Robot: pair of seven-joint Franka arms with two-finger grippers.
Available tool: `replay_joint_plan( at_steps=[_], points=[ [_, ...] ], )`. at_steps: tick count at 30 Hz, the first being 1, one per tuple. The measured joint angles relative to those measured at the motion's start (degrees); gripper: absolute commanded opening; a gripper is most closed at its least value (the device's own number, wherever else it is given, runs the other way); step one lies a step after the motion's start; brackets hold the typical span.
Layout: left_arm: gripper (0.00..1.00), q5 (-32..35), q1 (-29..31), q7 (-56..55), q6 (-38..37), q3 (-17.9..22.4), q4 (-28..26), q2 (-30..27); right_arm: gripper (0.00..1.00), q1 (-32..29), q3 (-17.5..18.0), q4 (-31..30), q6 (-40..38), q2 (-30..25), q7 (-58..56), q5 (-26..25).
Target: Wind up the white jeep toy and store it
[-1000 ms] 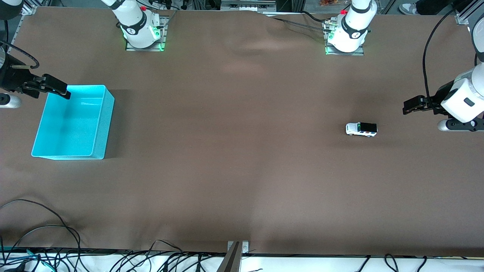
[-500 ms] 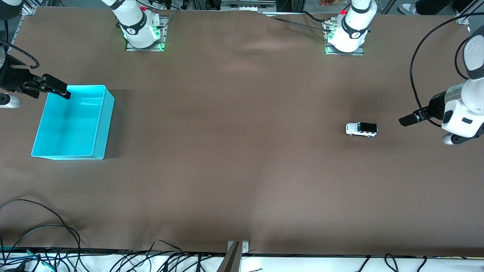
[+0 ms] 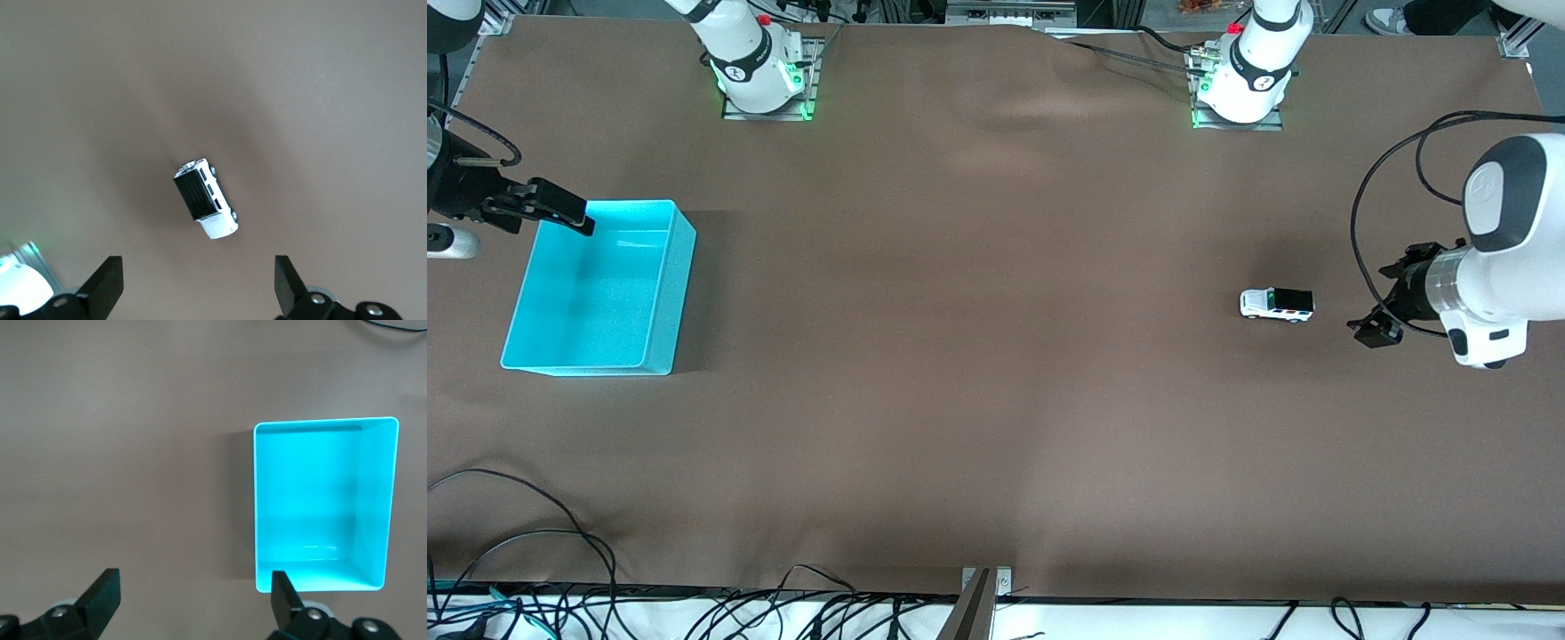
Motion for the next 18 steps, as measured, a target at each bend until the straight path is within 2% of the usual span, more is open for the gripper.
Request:
replay_joint_plan(
  at_steps=[7, 18],
  points=[
    [1.0, 0.0, 0.01, -11.47, 3.01, 0.0, -0.84, 2.28, 1.0, -0.01, -0.04, 0.0, 0.0, 0.08, 0.0, 0.0],
    [1.0, 0.0, 0.06, -21.44, 12.02, 0.04, -9.34, 2.47, 1.0, -0.01, -0.04, 0.0, 0.01, 0.16, 0.0, 0.0]
  ],
)
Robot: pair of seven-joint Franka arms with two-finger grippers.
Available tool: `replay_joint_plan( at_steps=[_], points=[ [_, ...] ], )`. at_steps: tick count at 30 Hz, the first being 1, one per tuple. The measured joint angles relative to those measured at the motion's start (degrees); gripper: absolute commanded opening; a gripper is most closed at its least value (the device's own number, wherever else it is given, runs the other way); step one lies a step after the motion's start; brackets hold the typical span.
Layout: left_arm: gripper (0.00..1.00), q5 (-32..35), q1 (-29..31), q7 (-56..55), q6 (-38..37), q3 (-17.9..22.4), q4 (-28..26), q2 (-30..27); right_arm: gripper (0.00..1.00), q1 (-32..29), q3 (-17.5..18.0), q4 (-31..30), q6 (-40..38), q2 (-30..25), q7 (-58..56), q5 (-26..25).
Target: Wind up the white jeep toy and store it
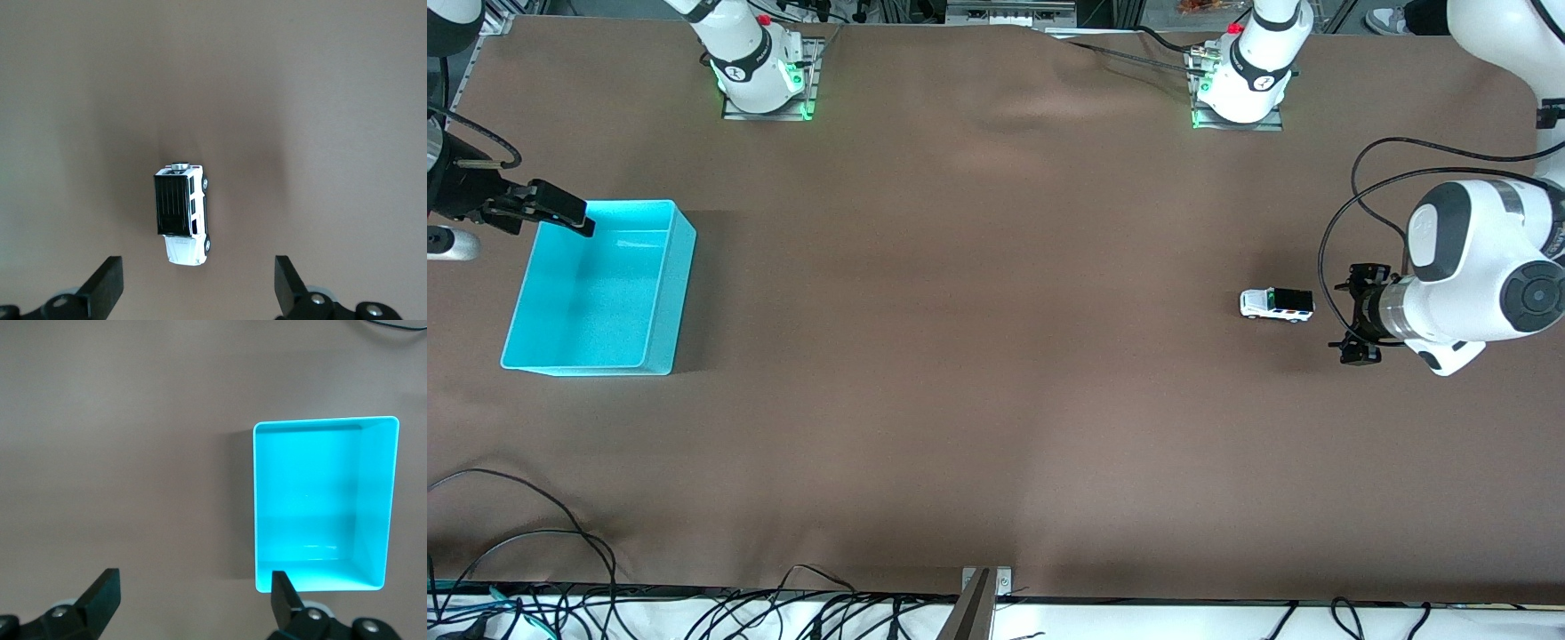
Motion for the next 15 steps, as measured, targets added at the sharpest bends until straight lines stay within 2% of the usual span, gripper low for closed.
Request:
replay_joint_plan(
  at_steps=[6, 15],
  points=[
    [1.0, 0.0, 0.01, -1.32, 5.99, 0.0, -5.79, -1.39, 1.0, 0.0, 0.0, 0.0, 0.06, 0.0, 0.0, 0.0],
    [1.0, 0.0, 0.2, -1.73, 20.38, 0.02, -20.36, -6.48, 1.0, 0.0, 0.0, 0.0, 0.11, 0.0, 0.0, 0.0]
  ],
)
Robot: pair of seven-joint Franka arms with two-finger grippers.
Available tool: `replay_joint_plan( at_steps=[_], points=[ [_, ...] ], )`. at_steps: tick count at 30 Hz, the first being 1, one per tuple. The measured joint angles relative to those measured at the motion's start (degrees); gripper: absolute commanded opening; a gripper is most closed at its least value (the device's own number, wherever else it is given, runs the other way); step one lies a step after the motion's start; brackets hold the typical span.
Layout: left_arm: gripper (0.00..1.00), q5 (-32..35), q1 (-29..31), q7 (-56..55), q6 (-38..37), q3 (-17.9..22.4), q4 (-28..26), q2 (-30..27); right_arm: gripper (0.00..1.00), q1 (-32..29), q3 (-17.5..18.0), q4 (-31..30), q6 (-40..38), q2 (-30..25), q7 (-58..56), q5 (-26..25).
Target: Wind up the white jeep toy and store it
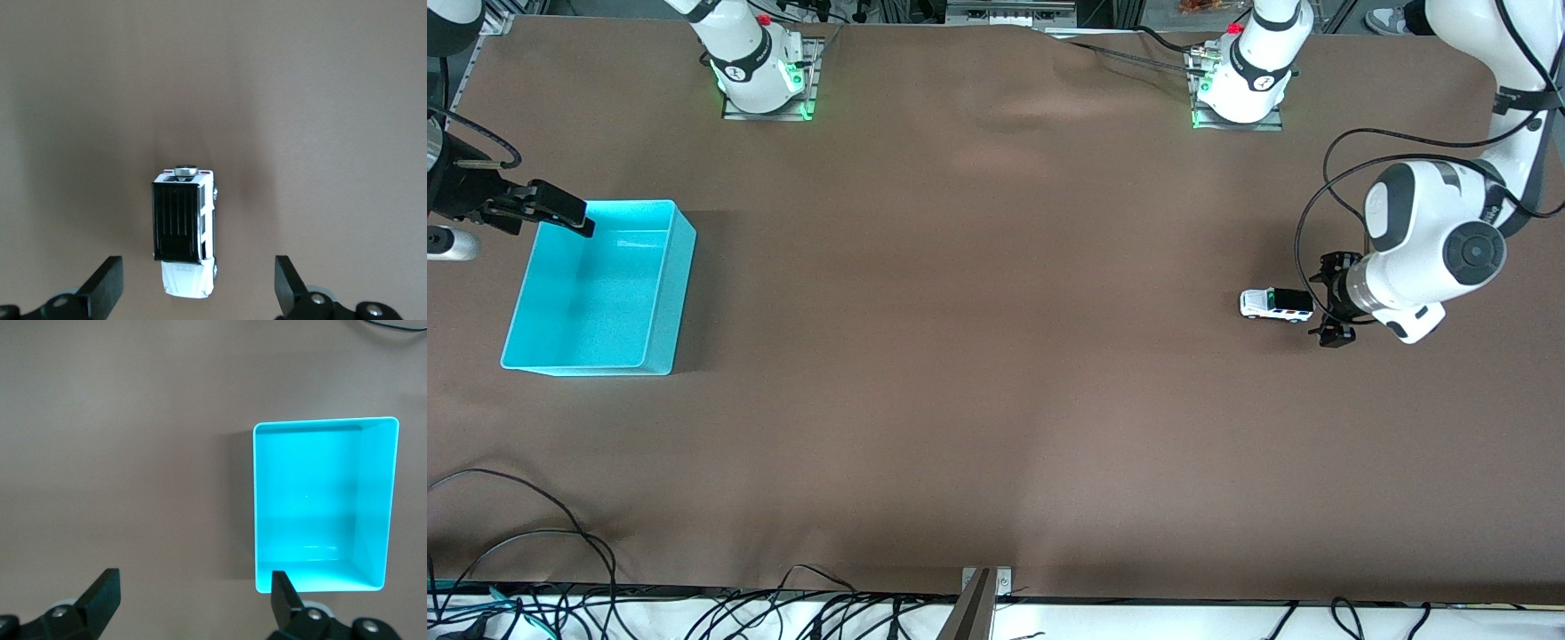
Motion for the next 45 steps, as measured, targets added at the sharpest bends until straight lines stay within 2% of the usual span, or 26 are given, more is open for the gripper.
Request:
replay_joint_plan(
  at_steps=[5, 11, 17, 25, 31, 35, 38, 40, 43, 45],
  points=[
    [1.0, 0.0, 0.03, -2.1, 7.09, 0.0, -5.93, -1.09, 1.0, 0.0, 0.0, 0.0, 0.0, 0.02, 0.0, 0.0],
    [1.0, 0.0, 0.03, -4.66, 13.34, 0.0, -10.15, -1.18, 1.0, 0.0, 0.0, 0.0, 0.0, 0.07, 0.0, 0.0],
    [1.0, 0.0, 0.03, -5.56, 15.29, 0.0, -11.46, -0.92, 1.0, 0.0, 0.0, 0.0, 0.0, 0.09, 0.0, 0.0],
    [0.94, 0.0, -0.02, -5.68, 16.67, -0.05, -11.58, 0.51, 1.0, 0.0, 0.0, 0.0, 0.05, 0.09, 0.0, 0.0],
    [0.77, 0.12, -0.26, -5.67, 17.12, -0.11, -11.59, 1.56, 1.0, 0.0, 0.0, 0.04, 0.15, 0.09, 0.0, 0.0],
    [0.56, 1.64, -0.42, -5.65, 17.22, -0.17, -11.62, 2.21, 1.0, 0.0, 0.0, 0.07, 0.16, 0.09, 0.0, 0.0],
    [0.32, 2.49, -0.45, -5.65, 17.45, -0.21, -11.61, 2.63, 1.0, 0.0, 0.0, 0.12, 0.16, 0.09, 0.0, 0.0],
    [0.2, 2.75, -0.46, -5.62, 17.62, -0.23, -11.57, 2.73, 1.0, 0.0, 0.0, 0.14, 0.16, 0.09, 0.0, 0.0],
    [0.11, 2.82, -0.47, -5.6, 17.62, -0.23, -11.51, 2.73, 1.0, 0.01, 0.0, 0.17, 0.16, 0.09, 0.0, 0.0],
    [0.1, 2.83, -0.49, -5.6, 17.62, -0.24, -11.49, 2.74, 1.0, 0.01, 0.0, 0.18, 0.16, 0.09, 0.0, 0.0]
  ],
)
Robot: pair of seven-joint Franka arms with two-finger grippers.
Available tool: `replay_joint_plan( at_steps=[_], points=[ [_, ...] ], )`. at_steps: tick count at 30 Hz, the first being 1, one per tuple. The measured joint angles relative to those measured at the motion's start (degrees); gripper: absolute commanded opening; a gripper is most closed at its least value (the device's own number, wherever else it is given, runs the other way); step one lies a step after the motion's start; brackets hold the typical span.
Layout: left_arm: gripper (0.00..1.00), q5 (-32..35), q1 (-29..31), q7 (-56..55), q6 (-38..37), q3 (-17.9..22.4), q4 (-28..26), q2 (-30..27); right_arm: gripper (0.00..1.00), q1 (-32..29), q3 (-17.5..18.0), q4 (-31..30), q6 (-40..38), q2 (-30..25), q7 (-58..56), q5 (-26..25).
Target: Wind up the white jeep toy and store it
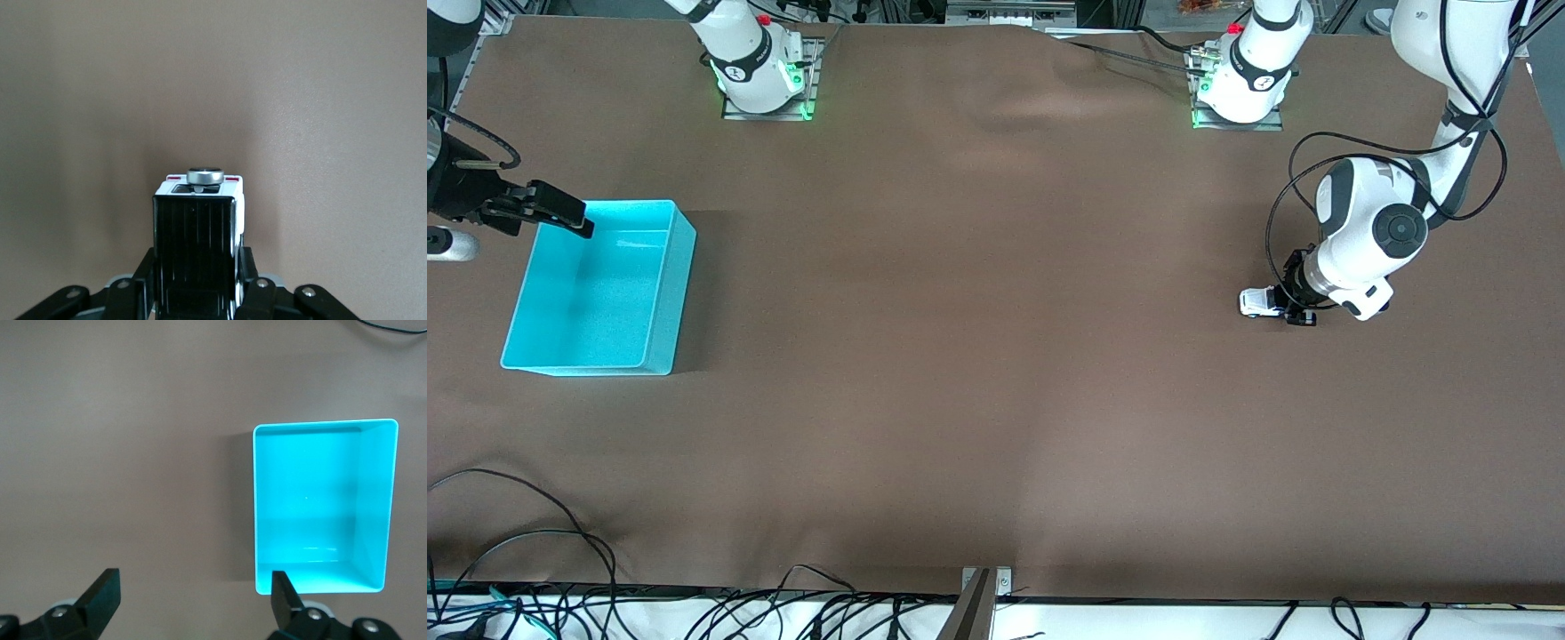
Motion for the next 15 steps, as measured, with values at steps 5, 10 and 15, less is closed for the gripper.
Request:
replay_joint_plan(
  at_steps=[5, 10, 15],
  points=[
    [0.1, 0.02, -0.02, 0.0, 0.01, -0.11, 0.23, 0.0, 1.0, 0.0, 0.0, 0.01, 0.0, 0.0, 0.0, 0.0],
    [0.1, 0.02, -0.02, -0.02, -1.2, -1.36, 1.74, -0.41, 1.0, 0.01, 0.0, 0.02, 0.0, 0.0, 0.0, 0.0],
    [0.1, 0.02, -0.04, -3.08, -3.82, -4.43, 3.07, -1.24, 1.0, 0.01, 0.0, 0.02, 0.0, 0.0, 0.0, 0.0]
  ],
)
